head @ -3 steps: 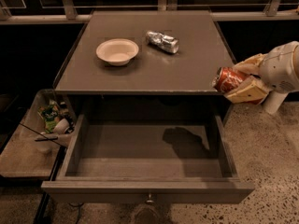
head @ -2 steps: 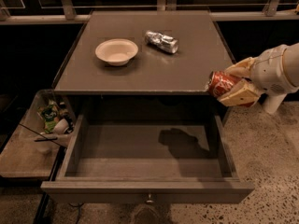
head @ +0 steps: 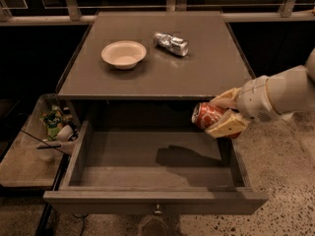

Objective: Place coke can into top drawer

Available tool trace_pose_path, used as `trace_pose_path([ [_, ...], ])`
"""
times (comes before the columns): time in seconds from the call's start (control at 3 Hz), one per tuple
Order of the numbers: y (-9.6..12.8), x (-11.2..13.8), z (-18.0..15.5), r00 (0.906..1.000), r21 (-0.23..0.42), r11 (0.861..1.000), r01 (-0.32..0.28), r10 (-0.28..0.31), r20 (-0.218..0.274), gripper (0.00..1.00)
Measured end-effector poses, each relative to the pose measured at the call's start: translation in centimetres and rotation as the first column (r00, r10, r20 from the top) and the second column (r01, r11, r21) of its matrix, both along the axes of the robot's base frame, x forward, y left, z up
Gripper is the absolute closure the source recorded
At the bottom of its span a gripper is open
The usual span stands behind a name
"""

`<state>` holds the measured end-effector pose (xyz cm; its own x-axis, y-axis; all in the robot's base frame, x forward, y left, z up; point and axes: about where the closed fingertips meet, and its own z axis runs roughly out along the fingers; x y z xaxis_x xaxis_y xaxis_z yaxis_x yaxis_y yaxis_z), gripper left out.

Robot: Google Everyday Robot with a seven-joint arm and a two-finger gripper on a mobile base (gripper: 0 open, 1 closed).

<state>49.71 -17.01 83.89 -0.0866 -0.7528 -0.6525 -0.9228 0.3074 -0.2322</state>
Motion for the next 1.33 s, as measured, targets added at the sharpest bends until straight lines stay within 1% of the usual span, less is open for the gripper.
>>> trace_pose_path([
  [0.33, 1.8, -1.4, -2.1, 0.9985, 0.041, 0.998, -0.037, 0.039, -0.039, 1.00],
  [0.67, 4.1, -1.2, -4.5, 0.9973, 0.099, 0.993, -0.066, 0.069, -0.027, 1.00],
  [1.0, 6.5, 0.2, -7.0, 0.9992, 0.160, 0.986, -0.038, 0.040, -0.009, 1.00],
  [1.33, 7.5, 2.0, -9.9, 0.9983, 0.173, 0.983, 0.058, -0.057, -0.012, 1.00],
])
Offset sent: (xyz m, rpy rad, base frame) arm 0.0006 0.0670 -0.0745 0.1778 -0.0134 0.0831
